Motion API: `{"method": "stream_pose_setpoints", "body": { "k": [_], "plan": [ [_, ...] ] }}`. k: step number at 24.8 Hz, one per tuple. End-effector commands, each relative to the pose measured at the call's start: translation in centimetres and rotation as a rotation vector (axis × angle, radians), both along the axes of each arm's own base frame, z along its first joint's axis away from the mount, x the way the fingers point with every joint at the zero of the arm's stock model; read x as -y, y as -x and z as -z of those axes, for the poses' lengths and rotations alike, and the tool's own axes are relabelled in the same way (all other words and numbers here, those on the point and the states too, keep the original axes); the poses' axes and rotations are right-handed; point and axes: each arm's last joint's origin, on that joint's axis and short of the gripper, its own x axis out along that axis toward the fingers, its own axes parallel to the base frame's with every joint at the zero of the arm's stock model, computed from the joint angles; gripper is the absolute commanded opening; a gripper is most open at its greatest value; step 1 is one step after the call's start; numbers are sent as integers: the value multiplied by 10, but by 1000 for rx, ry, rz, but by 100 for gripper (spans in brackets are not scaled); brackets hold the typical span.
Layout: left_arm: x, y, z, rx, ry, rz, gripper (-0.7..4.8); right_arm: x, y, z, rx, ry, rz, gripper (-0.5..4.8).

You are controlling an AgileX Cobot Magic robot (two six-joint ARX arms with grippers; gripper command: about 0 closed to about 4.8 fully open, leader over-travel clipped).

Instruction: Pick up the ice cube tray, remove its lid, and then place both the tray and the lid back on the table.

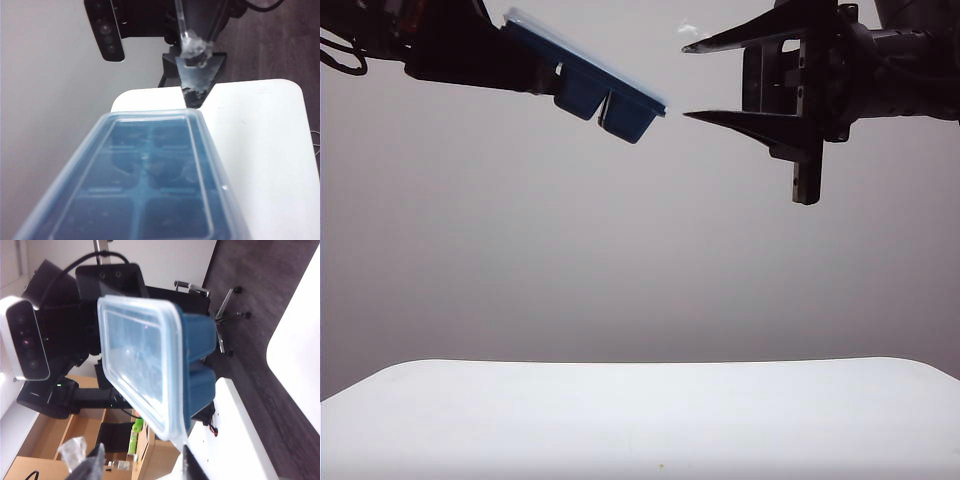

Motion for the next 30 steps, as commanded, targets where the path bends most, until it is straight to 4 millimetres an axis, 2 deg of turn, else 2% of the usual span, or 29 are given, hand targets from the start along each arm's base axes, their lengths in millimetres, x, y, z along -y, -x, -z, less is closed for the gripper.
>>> {"method": "stream_pose_setpoints", "body": {
  "k": [1,9,12,18,24,30],
  "plan": [
    [0,-1,-4,30,14,0,234,-2,1,-3,10,-4,-9,139],
    [1,-1,-6,48,23,0,233,-1,0,-1,45,1,12,142],
    [1,-1,-5,43,20,0,233,3,-2,-1,54,2,36,172],
    [1,-1,-5,42,20,0,233,13,-5,3,29,18,70,174],
    [1,-1,-5,42,20,1,233,2,0,6,16,37,55,169],
    [1,-1,-5,40,23,8,233,-6,2,6,16,46,58,137]
  ]
}}
